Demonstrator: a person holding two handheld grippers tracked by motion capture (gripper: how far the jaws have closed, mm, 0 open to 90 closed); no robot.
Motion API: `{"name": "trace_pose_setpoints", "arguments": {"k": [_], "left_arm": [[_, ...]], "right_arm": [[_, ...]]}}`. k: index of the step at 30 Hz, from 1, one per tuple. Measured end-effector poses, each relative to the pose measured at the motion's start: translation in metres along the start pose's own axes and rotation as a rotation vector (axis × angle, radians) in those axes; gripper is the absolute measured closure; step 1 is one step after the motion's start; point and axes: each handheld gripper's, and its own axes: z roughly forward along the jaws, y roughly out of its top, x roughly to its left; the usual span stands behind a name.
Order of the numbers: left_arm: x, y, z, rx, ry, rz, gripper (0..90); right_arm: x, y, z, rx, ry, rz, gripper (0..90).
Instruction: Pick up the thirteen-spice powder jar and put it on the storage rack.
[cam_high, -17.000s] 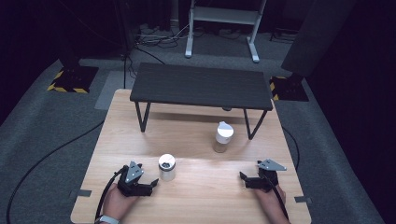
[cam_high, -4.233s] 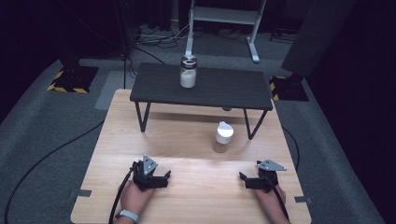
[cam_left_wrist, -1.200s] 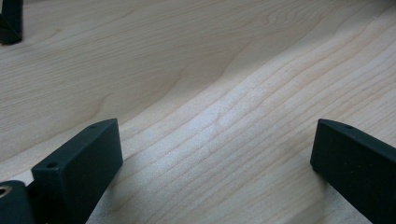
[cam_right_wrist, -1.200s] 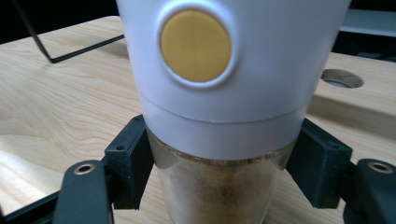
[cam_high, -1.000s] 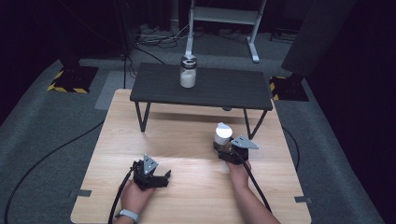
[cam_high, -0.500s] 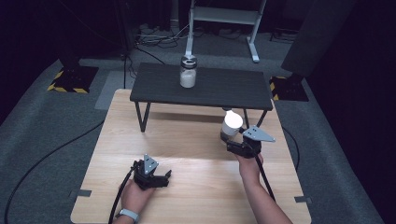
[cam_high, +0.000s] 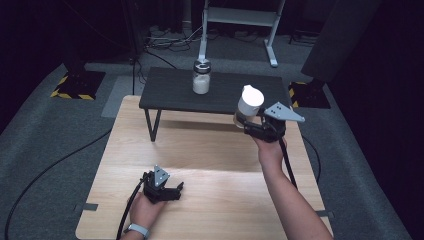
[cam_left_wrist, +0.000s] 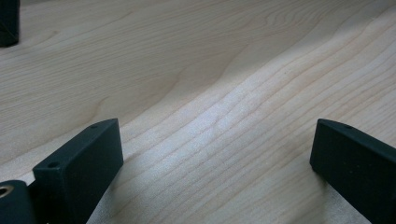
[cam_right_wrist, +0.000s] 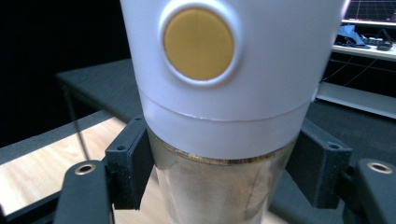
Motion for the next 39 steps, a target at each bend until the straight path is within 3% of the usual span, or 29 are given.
{"name": "trace_pose_setpoints", "arguments": {"k": [9, 15, 21, 25, 30, 32, 35, 39], "left_arm": [[0.0, 0.0, 0.0, 0.0, 0.0, -0.001, 2.4], [0.0, -0.001, 0.0, -0.004, -0.003, -0.002, 3.2], [0.0, 0.0, 0.0, -0.003, -0.004, 0.0, 3.2], [0.0, 0.0, 0.0, -0.003, -0.003, 0.001, 3.2], [0.0, 0.0, 0.0, -0.003, -0.003, 0.001, 3.2], [0.0, 0.0, 0.0, -0.002, -0.003, 0.001, 3.2], [0.0, 0.0, 0.0, -0.002, -0.004, -0.002, 3.2], [0.0, 0.0, 0.0, -0.004, -0.003, 0.002, 3.2]], "right_arm": [[-0.022, 0.035, 0.045, 0.034, -0.066, 0.014, 30.2], [-0.036, 0.048, 0.074, 0.061, -0.098, 0.031, 30.1], [-0.045, 0.051, 0.094, 0.111, -0.098, 0.046, 30.1], [-0.047, 0.05, 0.1, 0.141, -0.107, 0.048, 30.1], [-0.051, 0.047, 0.099, 0.134, -0.099, 0.079, 29.4], [-0.054, 0.047, 0.098, 0.133, -0.092, 0.088, 22.5], [-0.051, 0.046, 0.09, 0.11, -0.1, 0.079, 16.0], [-0.047, 0.041, 0.073, 0.091, -0.1, 0.064, 15.1]]}}
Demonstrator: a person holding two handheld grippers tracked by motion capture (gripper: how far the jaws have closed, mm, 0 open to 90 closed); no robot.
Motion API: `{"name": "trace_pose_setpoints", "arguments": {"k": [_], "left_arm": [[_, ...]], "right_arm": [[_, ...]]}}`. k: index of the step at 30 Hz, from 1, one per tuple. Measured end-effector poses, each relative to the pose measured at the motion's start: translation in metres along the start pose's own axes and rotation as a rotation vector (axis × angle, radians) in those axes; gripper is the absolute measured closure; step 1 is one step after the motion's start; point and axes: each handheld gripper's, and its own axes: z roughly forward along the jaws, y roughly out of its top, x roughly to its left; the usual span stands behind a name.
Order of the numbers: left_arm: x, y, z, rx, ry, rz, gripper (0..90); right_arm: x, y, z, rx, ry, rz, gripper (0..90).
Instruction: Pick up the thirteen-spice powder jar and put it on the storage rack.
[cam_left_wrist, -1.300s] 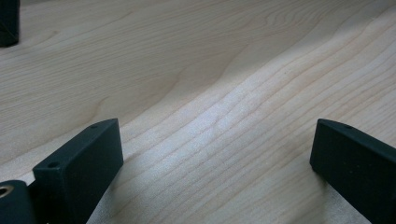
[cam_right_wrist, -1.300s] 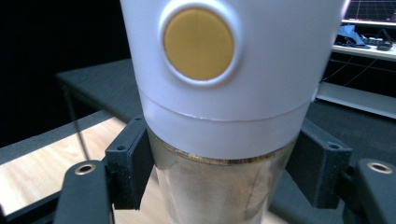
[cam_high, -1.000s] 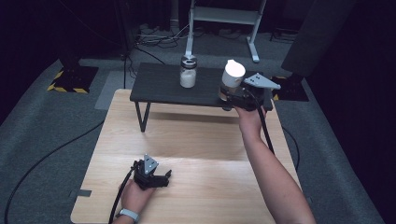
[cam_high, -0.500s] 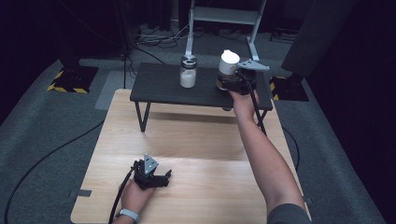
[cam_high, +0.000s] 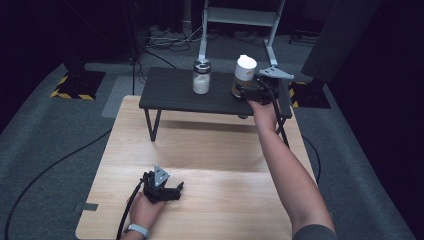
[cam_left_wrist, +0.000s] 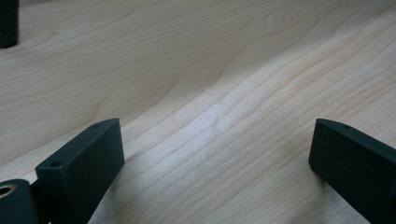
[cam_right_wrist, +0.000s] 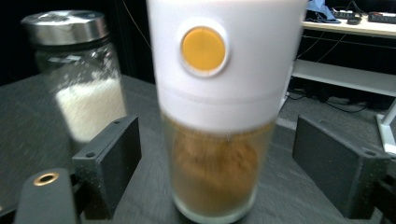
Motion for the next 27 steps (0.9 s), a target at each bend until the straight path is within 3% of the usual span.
{"name": "trace_pose_setpoints", "arguments": {"k": [14, 20, 27], "left_arm": [[0.0, 0.0, 0.0, 0.002, 0.0, 0.003, 3.2], [0.0, 0.0, 0.0, 0.001, 0.0, 0.003, 3.2], [0.0, 0.0, 0.0, 0.001, 0.0, 0.002, 3.2]], "right_arm": [[0.009, -0.049, -0.098, -0.053, 0.033, -0.048, 13.9], [0.02, -0.09, -0.115, -0.012, 0.024, -0.082, 13.9], [0.03, -0.14, -0.126, 0.039, 0.003, -0.075, 13.5]]}}
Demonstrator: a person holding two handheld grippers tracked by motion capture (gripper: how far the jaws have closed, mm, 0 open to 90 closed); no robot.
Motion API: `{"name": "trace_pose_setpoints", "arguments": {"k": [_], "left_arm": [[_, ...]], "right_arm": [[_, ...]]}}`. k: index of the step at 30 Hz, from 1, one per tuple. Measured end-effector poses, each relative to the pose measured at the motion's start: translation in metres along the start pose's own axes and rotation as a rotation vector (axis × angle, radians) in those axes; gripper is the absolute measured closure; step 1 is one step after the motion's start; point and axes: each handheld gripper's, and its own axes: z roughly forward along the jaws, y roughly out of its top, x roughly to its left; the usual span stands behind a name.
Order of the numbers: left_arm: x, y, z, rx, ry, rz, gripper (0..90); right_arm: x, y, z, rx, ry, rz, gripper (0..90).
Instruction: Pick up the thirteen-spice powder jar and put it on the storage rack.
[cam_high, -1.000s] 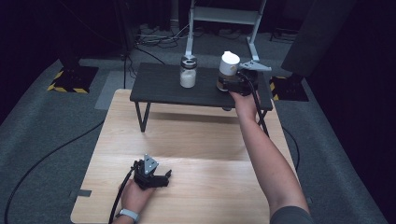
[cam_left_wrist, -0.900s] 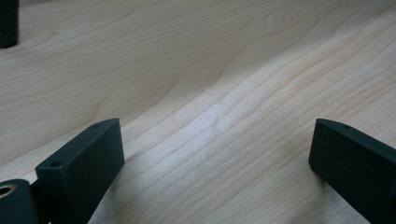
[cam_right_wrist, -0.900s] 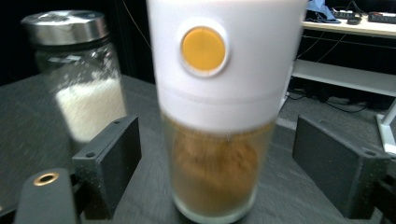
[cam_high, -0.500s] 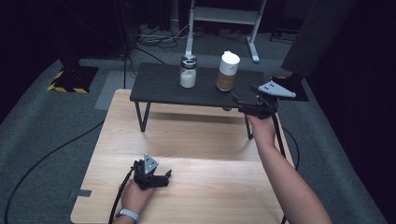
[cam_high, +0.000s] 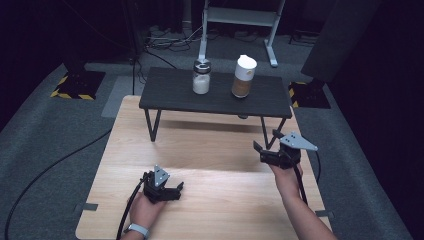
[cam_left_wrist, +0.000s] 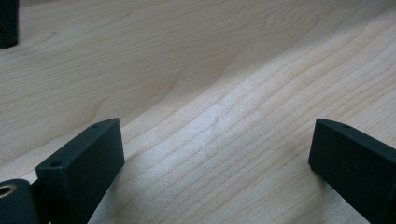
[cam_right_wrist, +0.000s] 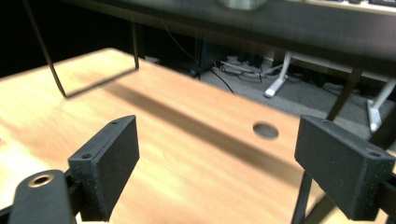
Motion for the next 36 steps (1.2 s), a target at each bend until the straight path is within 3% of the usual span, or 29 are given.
{"name": "trace_pose_setpoints", "arguments": {"k": [6, 12, 18, 22, 25, 30, 36], "left_arm": [[0.0, 0.0, 0.0, 0.0, 0.0, -0.001, 3.2], [0.0, 0.0, 0.0, 0.0, 0.0, -0.001, 3.2], [0.0, 0.0, 0.0, -0.001, -0.001, -0.002, 3.2], [0.0, 0.0, 0.0, 0.0, -0.001, -0.001, 3.2], [0.0, 0.0, 0.0, 0.0, 0.0, -0.002, 3.2], [0.0, 0.0, 0.0, 0.0, 0.001, -0.002, 3.2], [0.0, 0.0, 0.0, 0.001, 0.001, -0.001, 3.2]], "right_arm": [[0.018, -0.042, -0.005, 0.062, -0.02, -0.02, 13.5], [0.021, -0.073, -0.005, 0.13, -0.014, 0.021, 12.3], [0.02, -0.084, 0.0, 0.239, 0.001, -0.002, 11.7], [0.016, -0.089, 0.005, 0.283, 0.017, 0.034, 11.9], [0.015, -0.091, 0.006, 0.28, 0.021, 0.044, 11.9], [0.012, -0.088, 0.014, 0.324, 0.029, 0.076, 11.1], [0.014, -0.102, 0.016, 0.264, 0.026, 0.084, 7.5]]}}
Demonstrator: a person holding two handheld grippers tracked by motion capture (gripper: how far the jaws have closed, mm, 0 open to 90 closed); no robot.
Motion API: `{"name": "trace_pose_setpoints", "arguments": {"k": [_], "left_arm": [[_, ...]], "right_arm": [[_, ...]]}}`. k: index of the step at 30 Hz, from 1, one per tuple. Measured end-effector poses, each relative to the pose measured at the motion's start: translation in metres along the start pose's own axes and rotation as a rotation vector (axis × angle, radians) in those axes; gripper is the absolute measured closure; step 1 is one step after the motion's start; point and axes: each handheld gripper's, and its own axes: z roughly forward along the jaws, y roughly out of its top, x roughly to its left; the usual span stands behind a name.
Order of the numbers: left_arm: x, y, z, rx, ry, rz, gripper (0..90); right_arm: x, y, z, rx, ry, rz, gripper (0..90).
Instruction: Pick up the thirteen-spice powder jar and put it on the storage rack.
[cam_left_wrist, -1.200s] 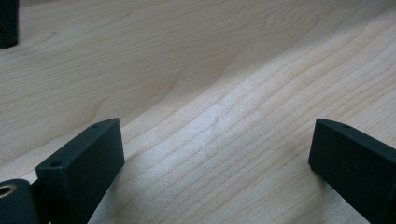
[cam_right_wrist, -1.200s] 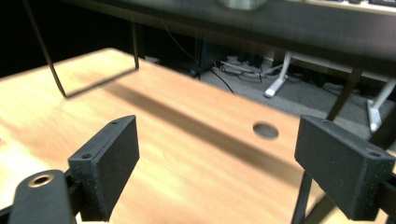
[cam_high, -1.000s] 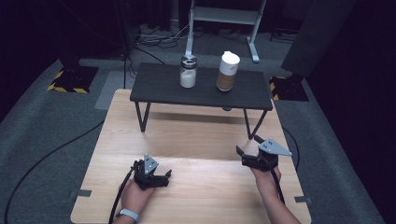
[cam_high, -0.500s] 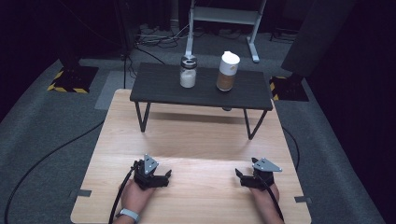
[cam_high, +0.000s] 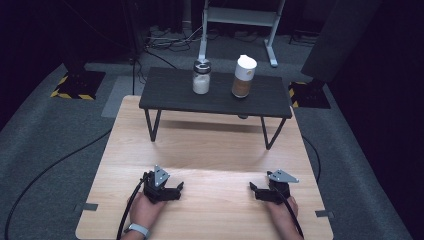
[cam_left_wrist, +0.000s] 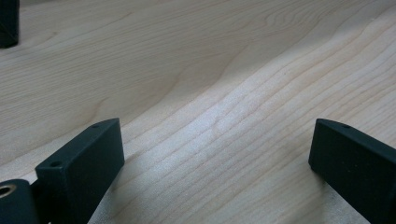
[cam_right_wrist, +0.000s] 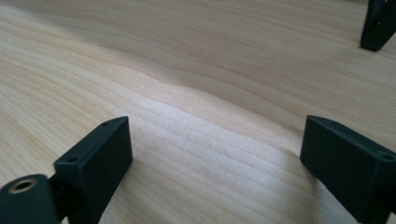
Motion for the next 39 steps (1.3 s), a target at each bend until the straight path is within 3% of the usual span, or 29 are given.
{"name": "trace_pose_setpoints", "arguments": {"k": [39], "left_arm": [[-0.0002, 0.0, 0.0002, -0.001, 0.0, -0.002, 3.2]], "right_arm": [[-0.0013, 0.0018, 0.0033, 0.0, 0.012, -0.009, 6.7]]}}
